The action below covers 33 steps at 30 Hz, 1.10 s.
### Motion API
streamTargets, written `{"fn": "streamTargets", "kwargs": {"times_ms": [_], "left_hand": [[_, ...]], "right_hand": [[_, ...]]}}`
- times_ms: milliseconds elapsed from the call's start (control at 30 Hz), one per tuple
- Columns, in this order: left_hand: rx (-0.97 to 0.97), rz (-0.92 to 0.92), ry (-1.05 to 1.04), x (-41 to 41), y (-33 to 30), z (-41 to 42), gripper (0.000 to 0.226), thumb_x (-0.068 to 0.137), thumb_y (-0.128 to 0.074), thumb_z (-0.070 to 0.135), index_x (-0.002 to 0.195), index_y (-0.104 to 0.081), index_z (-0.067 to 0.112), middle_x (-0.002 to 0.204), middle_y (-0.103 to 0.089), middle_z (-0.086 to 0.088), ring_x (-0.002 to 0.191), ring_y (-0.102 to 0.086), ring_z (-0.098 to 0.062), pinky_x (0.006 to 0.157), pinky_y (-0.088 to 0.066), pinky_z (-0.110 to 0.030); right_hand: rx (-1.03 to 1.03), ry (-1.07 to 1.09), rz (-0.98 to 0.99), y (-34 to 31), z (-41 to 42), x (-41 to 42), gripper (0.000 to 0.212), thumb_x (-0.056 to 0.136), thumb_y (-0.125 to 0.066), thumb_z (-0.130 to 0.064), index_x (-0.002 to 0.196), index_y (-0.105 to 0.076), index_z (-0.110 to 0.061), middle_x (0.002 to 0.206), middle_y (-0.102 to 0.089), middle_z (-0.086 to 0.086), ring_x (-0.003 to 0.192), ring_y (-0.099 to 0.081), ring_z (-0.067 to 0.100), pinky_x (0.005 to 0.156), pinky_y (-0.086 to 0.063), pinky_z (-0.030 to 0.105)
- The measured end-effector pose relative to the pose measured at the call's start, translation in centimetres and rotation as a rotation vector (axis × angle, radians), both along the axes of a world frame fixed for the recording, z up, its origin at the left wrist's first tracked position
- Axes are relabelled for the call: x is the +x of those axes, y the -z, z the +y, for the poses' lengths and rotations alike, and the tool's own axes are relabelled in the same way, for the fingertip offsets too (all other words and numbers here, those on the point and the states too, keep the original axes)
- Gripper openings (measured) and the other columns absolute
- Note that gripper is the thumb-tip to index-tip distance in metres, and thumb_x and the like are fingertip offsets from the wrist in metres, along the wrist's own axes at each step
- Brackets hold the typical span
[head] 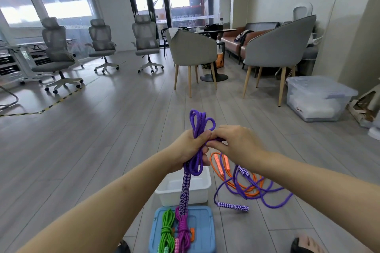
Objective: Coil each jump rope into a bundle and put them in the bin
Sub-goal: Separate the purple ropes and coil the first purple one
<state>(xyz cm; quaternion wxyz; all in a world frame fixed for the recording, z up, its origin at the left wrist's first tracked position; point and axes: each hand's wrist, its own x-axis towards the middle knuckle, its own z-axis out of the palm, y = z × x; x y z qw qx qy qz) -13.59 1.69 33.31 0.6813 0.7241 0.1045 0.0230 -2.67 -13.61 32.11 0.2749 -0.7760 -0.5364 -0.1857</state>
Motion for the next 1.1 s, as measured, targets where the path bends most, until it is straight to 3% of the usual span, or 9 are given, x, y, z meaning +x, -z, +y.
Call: {"fn": "streamTargets", "kwargs": {"times_ms": [133,300,400,500,567,733,833,1000,1100], "left_hand": [[0.092,0.176,0.143,0.1,0.2,0.0,0.037,0.103,-0.055,0.047,0.11,-0.055,0.01,0.065,-0.042,0.0,0.052,-0.04,-0.012,0.055,-0.049,-0.028],[0.178,0.115,0.136,0.0,0.0,1.0,0.027,0.097,-0.07,0.031,0.097,-0.054,0.009,0.061,-0.04,-0.001,0.05,-0.04,-0.013,0.054,-0.047,-0.028],[-0.037,-0.088,-0.064,0.5,-1.0,1.4,0.021,0.102,-0.062,0.026,0.089,-0.055,0.011,0.058,-0.038,0.002,0.047,-0.038,-0.011,0.053,-0.048,-0.027],[-0.271,-0.278,-0.193,0.7,-2.5,2.3,0.022,0.103,-0.059,0.027,0.085,-0.055,0.014,0.059,-0.039,0.003,0.046,-0.039,-0.009,0.052,-0.047,-0.025],[-0.39,-0.366,-0.247,0.7,-3.4,3.0,0.022,0.103,-0.059,0.027,0.086,-0.057,0.013,0.06,-0.039,0.003,0.046,-0.039,-0.008,0.051,-0.046,-0.023],[-0.66,-0.499,-0.359,0.7,-4.8,4.3,0.021,0.101,-0.062,0.028,0.088,-0.06,0.012,0.06,-0.043,0.004,0.045,-0.041,-0.006,0.05,-0.047,-0.021],[-0.739,-0.554,-0.403,0.6,-5.4,4.6,0.02,0.1,-0.062,0.029,0.091,-0.062,0.011,0.06,-0.046,0.004,0.045,-0.043,-0.006,0.05,-0.049,-0.02],[-0.806,-0.658,-0.465,0.3,-6.6,5.9,0.019,0.102,-0.06,0.027,0.09,-0.059,0.012,0.06,-0.046,0.005,0.045,-0.044,-0.006,0.05,-0.047,-0.02],[-0.773,-0.66,-0.493,0.1,-6.7,6.6,0.018,0.102,-0.061,0.027,0.091,-0.06,0.013,0.061,-0.045,0.005,0.046,-0.043,-0.006,0.051,-0.047,-0.02]], "right_hand": [[-0.112,0.047,0.012,0.3,-0.6,1.3,0.038,0.086,-0.058,-0.067,0.09,-0.072,-0.031,0.078,-0.069,-0.009,0.069,-0.06,0.012,0.062,-0.05,0.033],[-0.241,-0.039,0.18,0.9,-0.9,2.0,0.026,0.099,-0.06,-0.048,0.093,-0.069,-0.024,0.075,-0.066,-0.003,0.067,-0.058,0.015,0.064,-0.047,0.035],[-0.146,-0.048,0.558,0.9,-0.8,2.7,0.022,0.1,-0.062,-0.038,0.092,-0.068,-0.019,0.075,-0.065,0.006,0.071,-0.061,0.024,0.069,-0.05,0.039],[-0.184,-0.046,0.847,1.7,-1.5,3.3,0.02,0.104,-0.059,-0.026,0.095,-0.067,-0.011,0.06,-0.057,-0.005,0.057,-0.052,0.014,0.058,-0.046,0.029],[-0.253,-0.064,0.985,2.2,-2.4,3.5,0.023,0.106,-0.055,-0.025,0.098,-0.065,-0.006,0.066,-0.055,0.006,0.059,-0.053,0.018,0.055,-0.046,0.026],[-0.261,-0.102,1.207,3.2,-3.9,4.8,0.027,0.105,-0.058,-0.026,0.108,-0.058,0.001,0.073,-0.064,0.014,0.069,-0.066,0.027,0.068,-0.052,0.032],[-0.357,-0.105,1.32,3.4,-4.5,5.3,0.032,0.098,-0.07,-0.03,0.112,-0.057,-0.004,0.075,-0.059,0.01,0.065,-0.055,0.02,0.062,-0.049,0.031],[-0.421,-0.112,1.33,2.9,-5.9,6.1,0.054,0.085,-0.082,-0.043,0.124,-0.058,-0.013,0.08,-0.049,0.002,0.064,-0.021,0.016,0.053,-0.022,0.026],[-0.366,-0.121,1.319,2.8,-6.4,6.8,0.039,0.092,-0.073,-0.044,0.114,-0.064,-0.013,0.082,-0.047,0.006,0.062,-0.027,0.014,0.054,-0.023,0.026]]}}
